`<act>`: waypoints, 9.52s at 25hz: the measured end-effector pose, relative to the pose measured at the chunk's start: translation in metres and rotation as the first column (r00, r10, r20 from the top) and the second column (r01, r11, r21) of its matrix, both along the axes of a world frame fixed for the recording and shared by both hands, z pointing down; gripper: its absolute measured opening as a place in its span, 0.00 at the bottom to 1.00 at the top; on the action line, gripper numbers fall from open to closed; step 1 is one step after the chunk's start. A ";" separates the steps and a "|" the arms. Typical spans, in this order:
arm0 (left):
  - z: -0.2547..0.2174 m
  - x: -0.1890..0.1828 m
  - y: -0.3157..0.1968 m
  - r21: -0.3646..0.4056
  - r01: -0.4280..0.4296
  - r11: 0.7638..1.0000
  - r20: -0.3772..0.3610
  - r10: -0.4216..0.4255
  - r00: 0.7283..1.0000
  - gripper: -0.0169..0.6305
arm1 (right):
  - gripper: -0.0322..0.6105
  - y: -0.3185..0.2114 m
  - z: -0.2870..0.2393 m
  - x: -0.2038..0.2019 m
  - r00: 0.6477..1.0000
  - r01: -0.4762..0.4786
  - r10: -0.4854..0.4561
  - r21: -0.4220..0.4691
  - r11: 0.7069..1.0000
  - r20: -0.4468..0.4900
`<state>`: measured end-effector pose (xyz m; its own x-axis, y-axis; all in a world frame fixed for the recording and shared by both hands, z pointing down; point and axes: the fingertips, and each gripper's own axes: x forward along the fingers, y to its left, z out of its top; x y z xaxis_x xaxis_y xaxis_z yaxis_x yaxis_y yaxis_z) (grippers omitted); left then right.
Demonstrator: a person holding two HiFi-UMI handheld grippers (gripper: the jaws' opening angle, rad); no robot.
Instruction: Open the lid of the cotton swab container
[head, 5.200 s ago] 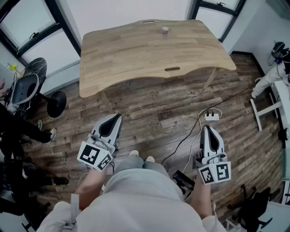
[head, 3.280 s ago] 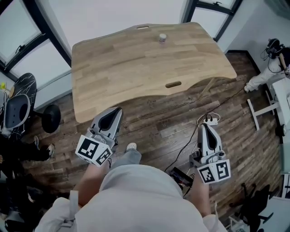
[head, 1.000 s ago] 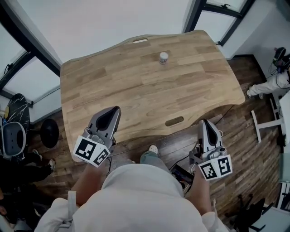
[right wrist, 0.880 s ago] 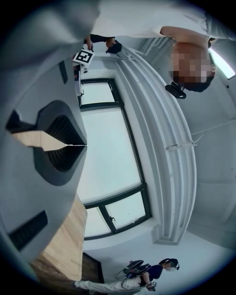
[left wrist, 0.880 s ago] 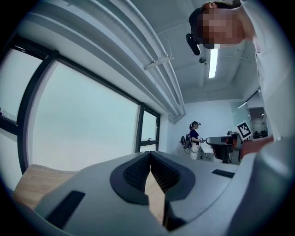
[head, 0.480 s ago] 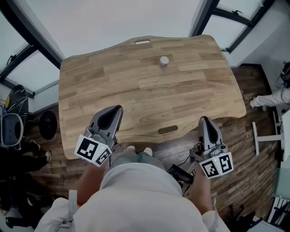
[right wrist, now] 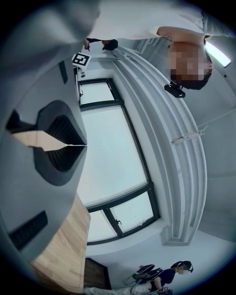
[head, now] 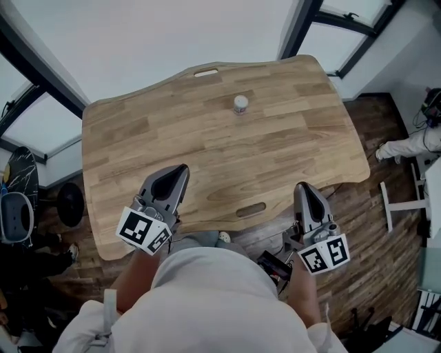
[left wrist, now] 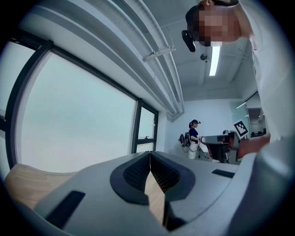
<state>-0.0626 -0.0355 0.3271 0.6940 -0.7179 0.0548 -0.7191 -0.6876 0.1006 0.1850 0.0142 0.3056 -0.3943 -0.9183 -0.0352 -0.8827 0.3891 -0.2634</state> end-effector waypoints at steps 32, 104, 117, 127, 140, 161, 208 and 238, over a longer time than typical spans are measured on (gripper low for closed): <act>0.002 0.008 -0.070 0.039 -0.046 0.998 0.023 0.045 0.999 0.05 | 0.08 -0.128 0.009 -0.032 0.996 0.094 -0.094 -0.022 0.995 -0.005; 0.095 0.008 -0.206 -0.105 0.128 0.986 0.020 -0.127 0.992 0.05 | 0.47 -0.389 0.342 -0.073 0.835 0.054 -0.321 -0.513 0.856 -0.448; 0.081 0.020 -0.184 -0.091 0.038 0.995 0.030 -0.035 0.999 0.05 | 0.46 -0.326 0.280 -0.082 0.790 0.229 -0.461 -0.503 0.834 -0.404; 0.059 0.042 -0.146 -0.093 -0.110 0.990 0.030 0.113 0.993 0.05 | 0.45 -0.270 0.190 -0.101 0.729 0.358 -0.535 -0.429 0.829 -0.427; 0.025 0.054 -0.100 -0.050 -0.229 0.972 0.037 0.231 0.972 0.05 | 0.45 -0.196 0.097 -0.124 0.667 0.467 -0.601 -0.382 0.797 -0.440; -0.018 0.062 -0.047 -0.013 -0.366 0.930 0.004 0.366 0.930 0.07 | 0.45 -0.094 0.056 -0.157 0.470 0.623 -0.791 -0.487 0.612 -0.391; -0.027 0.107 -0.008 -0.002 -0.589 0.808 0.098 0.586 0.804 0.43 | 0.45 -0.057 0.064 -0.165 0.320 0.664 -0.813 -0.497 0.559 -0.487; -0.028 0.109 0.001 -0.041 -0.641 0.766 0.033 0.642 0.766 0.42 | 0.44 -0.050 0.067 -0.165 0.374 0.691 -0.763 -0.390 0.609 -0.528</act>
<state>0.0464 -0.0343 0.2989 0.9888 -0.1037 0.1069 -0.1150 -0.9878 0.1050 0.0204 -0.0359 0.3724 -0.8035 -0.2504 0.5401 -0.2241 0.9677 0.1152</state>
